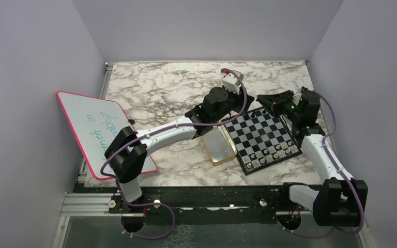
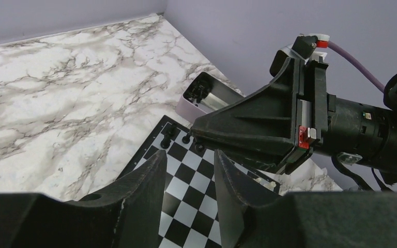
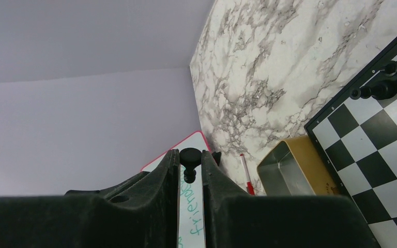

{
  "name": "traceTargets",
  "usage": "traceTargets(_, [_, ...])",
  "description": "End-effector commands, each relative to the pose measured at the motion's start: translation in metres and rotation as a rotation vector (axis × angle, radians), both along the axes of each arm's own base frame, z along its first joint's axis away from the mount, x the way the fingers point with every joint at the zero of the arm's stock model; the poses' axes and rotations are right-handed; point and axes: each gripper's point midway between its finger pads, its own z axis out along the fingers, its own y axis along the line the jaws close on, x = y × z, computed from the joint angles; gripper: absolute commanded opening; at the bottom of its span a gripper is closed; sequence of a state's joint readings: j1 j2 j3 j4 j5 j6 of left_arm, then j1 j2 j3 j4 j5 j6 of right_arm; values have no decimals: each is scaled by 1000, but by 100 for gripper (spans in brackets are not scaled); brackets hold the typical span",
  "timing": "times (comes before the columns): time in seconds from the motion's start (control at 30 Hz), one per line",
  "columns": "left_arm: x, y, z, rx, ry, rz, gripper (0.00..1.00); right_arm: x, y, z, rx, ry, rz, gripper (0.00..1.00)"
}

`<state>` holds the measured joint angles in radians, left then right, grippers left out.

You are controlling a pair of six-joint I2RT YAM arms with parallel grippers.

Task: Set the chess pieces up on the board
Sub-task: Place the chess piece on the chessboard.

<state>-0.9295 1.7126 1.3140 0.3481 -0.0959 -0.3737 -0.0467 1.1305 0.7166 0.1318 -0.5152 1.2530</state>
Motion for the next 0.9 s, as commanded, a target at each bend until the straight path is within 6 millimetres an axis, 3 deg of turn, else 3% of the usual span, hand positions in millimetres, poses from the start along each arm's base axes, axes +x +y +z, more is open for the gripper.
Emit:
traceTargets(0.0, [0, -25, 21, -61, -73, -50, 38, -6, 6, 13, 22, -43, 32, 14])
traceTargets(0.27, [5, -41, 2, -46, -55, -71, 26, -7, 6, 11, 29, -43, 28, 14])
traceTargets(0.63, [6, -52, -7, -38, -47, -96, 23, -5, 7, 15, 31, -52, 29, 14])
traceTargets(0.87, [9, -56, -12, -30, -49, -101, 9, -9, 8, 11, 34, -44, 34, 14])
